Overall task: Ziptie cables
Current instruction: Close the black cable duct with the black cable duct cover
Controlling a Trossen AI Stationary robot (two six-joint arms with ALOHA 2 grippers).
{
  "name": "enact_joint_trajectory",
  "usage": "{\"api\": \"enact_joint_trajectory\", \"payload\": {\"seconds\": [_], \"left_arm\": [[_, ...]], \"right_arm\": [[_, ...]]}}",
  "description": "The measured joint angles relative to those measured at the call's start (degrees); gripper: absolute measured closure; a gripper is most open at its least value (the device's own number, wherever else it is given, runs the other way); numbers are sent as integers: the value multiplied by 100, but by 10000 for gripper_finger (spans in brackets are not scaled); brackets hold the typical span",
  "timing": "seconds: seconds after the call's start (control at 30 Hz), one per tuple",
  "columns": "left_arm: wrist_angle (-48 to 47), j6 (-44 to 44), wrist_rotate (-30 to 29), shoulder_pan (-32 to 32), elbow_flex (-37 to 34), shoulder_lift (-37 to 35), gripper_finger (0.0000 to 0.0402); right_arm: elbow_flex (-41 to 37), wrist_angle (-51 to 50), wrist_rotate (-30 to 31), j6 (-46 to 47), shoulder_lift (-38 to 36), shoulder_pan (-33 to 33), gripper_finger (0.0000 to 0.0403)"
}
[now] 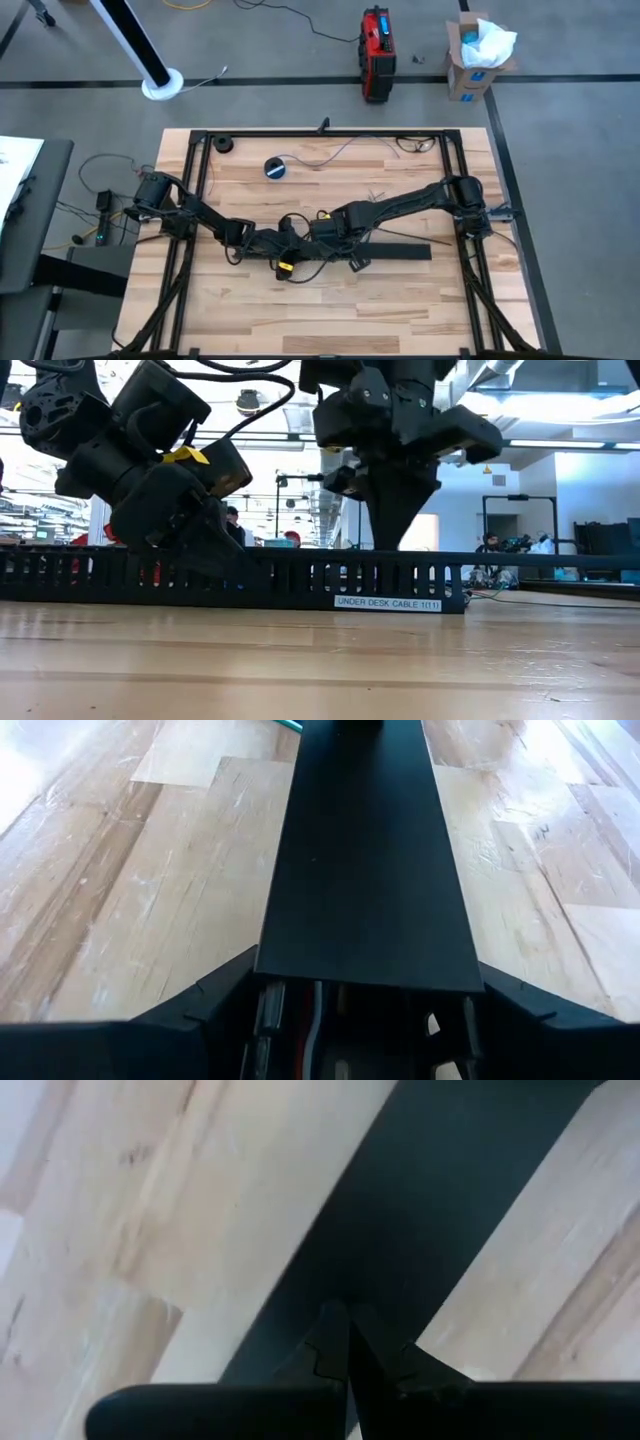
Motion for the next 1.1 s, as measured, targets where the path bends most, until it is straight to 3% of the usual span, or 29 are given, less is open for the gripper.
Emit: {"api": "enact_joint_trajectory", "payload": {"seconds": [0.37, 0.53, 0.73, 1.1], "left_arm": [[2, 42, 2, -1, -2, 0, 157], [24, 396, -36, 7, 0, 0, 157], [4, -130, -243, 5, 0, 0, 157], [-773, -1016, 418, -32, 3, -470, 132]], "right_arm": [[-268, 1939, -190, 191, 46, -131, 403], [-270, 1890, -224, 324, 50, -187, 403], [-266, 1811, -198, 329, 45, -205, 403], [-224, 1772, -392, 283, 411, -149, 403]]}}
